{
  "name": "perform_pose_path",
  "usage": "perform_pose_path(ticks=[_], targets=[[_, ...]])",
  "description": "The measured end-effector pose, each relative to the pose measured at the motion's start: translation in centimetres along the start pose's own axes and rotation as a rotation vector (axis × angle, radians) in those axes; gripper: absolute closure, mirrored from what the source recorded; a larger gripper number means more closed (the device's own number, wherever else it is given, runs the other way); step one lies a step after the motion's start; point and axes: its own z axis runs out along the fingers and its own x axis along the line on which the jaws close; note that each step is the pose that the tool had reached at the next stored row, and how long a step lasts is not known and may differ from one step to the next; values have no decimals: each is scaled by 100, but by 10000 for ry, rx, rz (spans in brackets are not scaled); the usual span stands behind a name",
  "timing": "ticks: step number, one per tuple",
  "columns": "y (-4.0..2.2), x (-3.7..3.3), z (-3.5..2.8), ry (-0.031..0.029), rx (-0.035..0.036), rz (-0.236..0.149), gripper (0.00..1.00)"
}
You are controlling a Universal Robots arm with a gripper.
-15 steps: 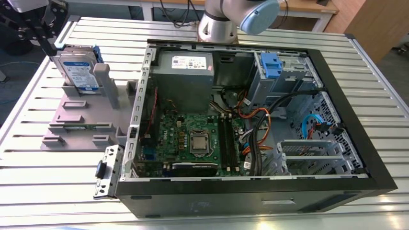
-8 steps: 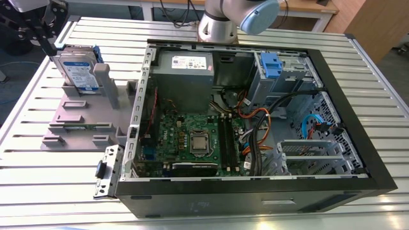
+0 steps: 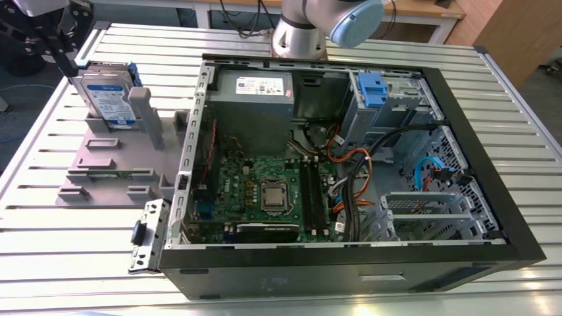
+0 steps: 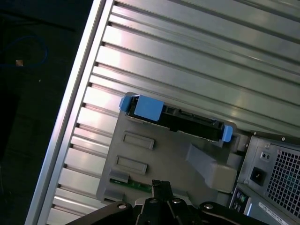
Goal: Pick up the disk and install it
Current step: 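Pick up the disk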
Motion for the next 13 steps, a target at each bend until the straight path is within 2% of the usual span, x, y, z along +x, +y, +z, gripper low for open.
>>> perform_pose_path(ticks=[13], targets=[[0,0,0,-1,-7,-235,89]])
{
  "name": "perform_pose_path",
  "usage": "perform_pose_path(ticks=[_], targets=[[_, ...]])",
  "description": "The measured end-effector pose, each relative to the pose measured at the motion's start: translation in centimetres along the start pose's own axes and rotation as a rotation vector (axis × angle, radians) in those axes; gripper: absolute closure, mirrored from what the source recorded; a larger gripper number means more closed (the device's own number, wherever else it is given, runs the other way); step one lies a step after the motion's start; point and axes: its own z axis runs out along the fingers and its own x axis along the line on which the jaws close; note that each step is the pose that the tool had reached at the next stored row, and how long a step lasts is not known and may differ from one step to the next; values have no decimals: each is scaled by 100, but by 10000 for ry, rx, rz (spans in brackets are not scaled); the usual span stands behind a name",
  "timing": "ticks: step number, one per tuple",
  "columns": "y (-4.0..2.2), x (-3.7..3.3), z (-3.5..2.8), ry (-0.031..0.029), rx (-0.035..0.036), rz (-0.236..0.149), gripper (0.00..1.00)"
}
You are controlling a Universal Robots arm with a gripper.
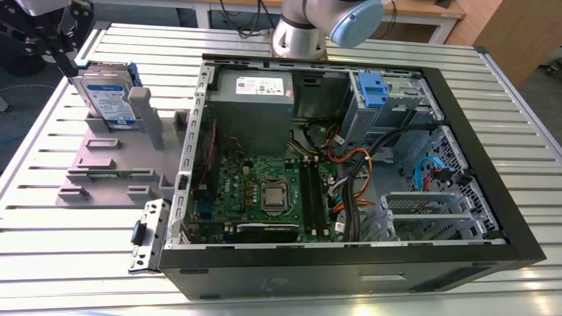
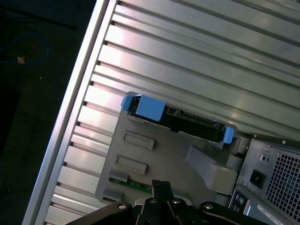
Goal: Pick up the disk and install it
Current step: 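Pick up the disk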
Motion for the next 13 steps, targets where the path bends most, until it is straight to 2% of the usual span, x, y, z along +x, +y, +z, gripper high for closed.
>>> perform_pose_path(ticks=[13], targets=[[0,0,0,-1,-6,-222,89]])
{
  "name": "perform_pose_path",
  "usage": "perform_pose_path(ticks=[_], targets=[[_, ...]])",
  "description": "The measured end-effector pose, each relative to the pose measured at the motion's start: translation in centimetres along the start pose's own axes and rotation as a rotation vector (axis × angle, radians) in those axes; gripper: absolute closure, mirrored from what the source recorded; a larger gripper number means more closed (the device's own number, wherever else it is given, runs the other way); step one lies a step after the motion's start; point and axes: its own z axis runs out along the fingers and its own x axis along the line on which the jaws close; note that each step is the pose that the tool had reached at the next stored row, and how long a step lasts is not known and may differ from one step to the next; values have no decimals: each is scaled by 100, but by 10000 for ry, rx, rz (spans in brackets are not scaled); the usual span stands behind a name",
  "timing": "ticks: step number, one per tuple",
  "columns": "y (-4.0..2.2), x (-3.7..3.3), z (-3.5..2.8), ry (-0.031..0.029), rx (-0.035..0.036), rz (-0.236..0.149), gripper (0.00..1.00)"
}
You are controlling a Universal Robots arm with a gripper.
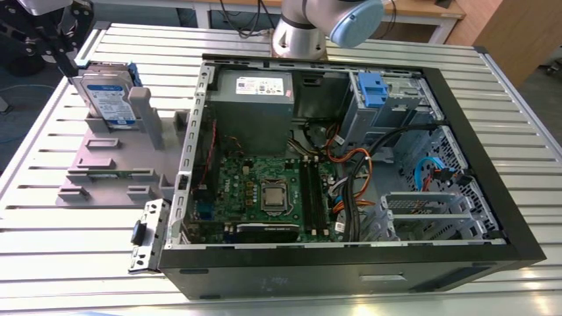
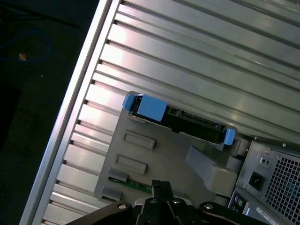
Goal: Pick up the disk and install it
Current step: 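Pick up the disk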
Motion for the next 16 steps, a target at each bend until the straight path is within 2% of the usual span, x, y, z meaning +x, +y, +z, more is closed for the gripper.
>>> perform_pose_path(ticks=[16], targets=[[0,0,0,0,-7,-264,89]])
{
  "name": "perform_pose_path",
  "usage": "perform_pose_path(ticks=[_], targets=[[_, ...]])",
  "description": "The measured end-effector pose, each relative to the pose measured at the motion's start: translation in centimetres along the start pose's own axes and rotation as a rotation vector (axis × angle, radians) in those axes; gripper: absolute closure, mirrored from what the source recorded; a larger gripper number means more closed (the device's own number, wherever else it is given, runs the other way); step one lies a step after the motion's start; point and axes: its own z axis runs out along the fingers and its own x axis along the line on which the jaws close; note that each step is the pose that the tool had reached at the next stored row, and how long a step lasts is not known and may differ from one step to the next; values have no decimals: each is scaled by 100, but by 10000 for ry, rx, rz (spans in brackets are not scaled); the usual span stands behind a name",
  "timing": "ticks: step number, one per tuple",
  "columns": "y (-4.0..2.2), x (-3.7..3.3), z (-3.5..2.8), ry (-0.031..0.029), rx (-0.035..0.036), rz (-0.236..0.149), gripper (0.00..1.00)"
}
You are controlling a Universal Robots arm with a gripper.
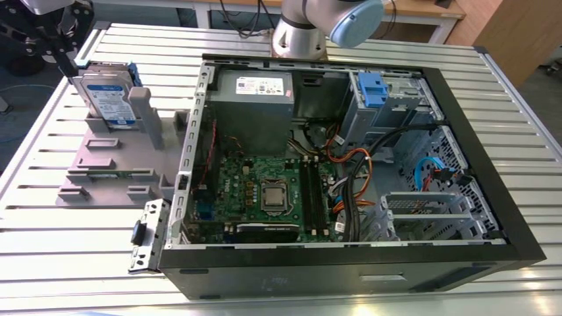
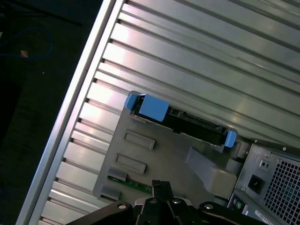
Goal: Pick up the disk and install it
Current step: 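Pick up the disk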
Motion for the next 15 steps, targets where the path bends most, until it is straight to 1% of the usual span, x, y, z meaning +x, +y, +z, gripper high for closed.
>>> perform_pose_path(ticks=[15], targets=[[0,0,1,-1,-6,-210,89]])
